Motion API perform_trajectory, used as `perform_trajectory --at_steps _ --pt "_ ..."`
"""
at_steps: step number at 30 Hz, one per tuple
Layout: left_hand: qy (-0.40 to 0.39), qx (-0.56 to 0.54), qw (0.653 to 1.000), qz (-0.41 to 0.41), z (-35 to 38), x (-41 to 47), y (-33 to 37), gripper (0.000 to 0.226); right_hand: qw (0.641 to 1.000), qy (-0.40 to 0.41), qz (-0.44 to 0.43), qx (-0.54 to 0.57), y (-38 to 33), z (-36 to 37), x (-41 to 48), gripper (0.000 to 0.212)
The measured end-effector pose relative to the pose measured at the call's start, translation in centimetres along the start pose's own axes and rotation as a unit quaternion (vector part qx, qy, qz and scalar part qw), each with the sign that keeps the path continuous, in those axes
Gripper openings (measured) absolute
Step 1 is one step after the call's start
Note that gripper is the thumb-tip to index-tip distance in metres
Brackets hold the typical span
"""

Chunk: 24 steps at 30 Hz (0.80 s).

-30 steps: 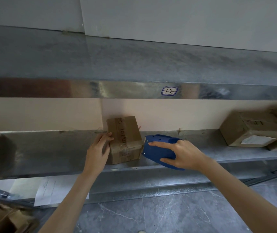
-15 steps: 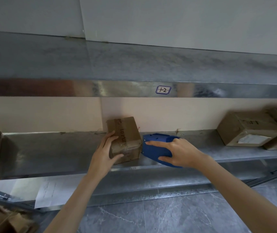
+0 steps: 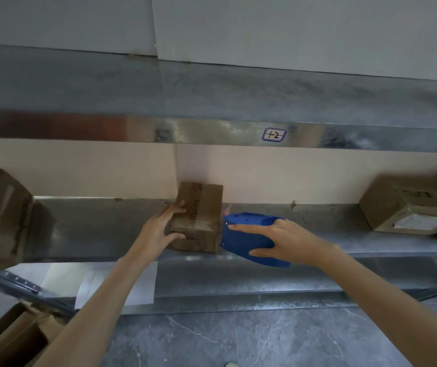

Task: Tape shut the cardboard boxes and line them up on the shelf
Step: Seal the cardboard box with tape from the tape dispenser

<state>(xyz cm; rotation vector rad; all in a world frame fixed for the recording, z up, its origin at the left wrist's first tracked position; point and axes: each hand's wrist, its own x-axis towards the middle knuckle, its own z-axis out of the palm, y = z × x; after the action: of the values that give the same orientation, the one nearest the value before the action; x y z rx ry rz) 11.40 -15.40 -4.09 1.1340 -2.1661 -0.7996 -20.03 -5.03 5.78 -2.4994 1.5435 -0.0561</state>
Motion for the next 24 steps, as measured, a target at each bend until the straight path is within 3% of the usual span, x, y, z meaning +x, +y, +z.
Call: perform_trajectory --at_steps 15,24 --pt "0.006 0.032 0.999 0.001 0.5 0.2 -0.1 0.066 0.999 -0.025 0.019 -0.018 2.6 -1.6 -3.5 0.064" --pt "0.020 0.018 1.000 0.003 0.6 0.2 0.0 0.067 0.995 -0.004 0.097 -0.031 0.8 2.0 -1.0 0.071"
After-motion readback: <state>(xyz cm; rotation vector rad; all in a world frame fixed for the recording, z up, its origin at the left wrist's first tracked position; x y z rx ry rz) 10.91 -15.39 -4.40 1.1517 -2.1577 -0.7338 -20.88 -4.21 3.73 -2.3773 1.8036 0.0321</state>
